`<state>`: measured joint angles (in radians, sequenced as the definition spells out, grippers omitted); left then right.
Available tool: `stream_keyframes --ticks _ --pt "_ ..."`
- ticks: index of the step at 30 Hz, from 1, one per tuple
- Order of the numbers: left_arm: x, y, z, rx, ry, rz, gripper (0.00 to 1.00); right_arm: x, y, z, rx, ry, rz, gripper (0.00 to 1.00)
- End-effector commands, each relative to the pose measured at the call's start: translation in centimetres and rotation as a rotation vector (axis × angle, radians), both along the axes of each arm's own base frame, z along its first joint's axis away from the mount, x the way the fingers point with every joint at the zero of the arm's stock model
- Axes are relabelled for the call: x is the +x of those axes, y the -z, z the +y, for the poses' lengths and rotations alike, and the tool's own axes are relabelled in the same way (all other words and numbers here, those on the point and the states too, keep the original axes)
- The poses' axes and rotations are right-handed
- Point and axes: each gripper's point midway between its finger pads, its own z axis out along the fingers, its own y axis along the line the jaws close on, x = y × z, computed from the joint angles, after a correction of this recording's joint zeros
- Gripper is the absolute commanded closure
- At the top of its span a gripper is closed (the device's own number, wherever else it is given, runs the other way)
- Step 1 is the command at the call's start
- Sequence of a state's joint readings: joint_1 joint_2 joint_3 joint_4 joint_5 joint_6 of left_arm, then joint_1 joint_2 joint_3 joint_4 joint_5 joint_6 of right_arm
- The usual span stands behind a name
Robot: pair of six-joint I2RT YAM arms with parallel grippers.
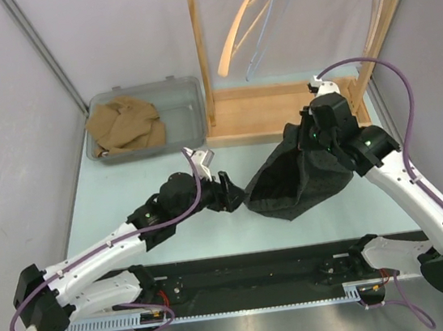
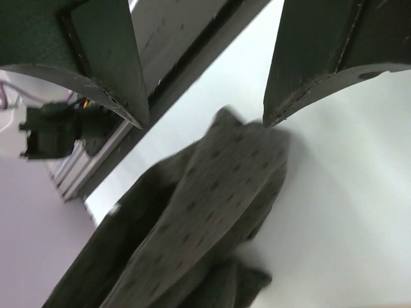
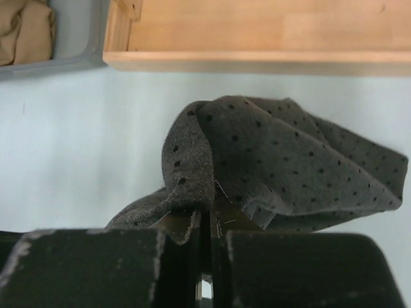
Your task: Place the skirt on the hanger
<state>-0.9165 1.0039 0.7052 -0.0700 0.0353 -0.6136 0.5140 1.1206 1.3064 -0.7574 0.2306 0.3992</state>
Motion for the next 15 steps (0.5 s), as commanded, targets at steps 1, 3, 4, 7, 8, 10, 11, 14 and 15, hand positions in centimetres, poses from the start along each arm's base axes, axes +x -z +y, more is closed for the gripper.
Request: stream_keyframes --ticks 1,3,4,7,8,10,11,14,15 --pt "1.6 -3.2 -2.0 -0.136 -0.052 -0.093 0.24 -0.1 0.6 0.2 0.026 0.059 0.025 1.00" --pt "0.8 -1.6 -2.5 -0.085 -0.035 -0.059 0.24 0.3 1.3 0.6 0.020 0.066 0.042 1.00" --pt "0.4 -0.9 -2.6 -0.063 -0.030 -0.048 0.24 0.5 1.4 0.7 0.020 0.068 0.048 1.00" --pt "-0.8 1.6 -2.3 0.011 -0.036 -0.010 0.24 1.5 2.2 1.1 0.011 0.084 0.062 1.00" --pt "-1.3 2.2 -2.4 0.019 -0.039 0.008 0.24 1.8 2.3 1.0 0.004 0.094 0.059 1.00" --pt "-1.1 3.6 -1.8 0.050 -0.087 0.026 0.23 2.6 2.5 1.1 -0.002 0.104 0.059 1.00" --pt "-1.2 4.1 -1.8 0.048 -0.108 0.047 0.23 2.7 2.5 1.2 -0.001 0.104 0.059 1.00" --pt "0.0 5.9 -1.2 0.086 -0.207 0.062 0.24 3.1 2.4 1.2 0.005 0.097 0.060 1.00" --pt "0.6 5.9 -0.9 0.091 -0.247 0.055 0.25 3.1 2.4 1.1 0.007 0.098 0.060 1.00"
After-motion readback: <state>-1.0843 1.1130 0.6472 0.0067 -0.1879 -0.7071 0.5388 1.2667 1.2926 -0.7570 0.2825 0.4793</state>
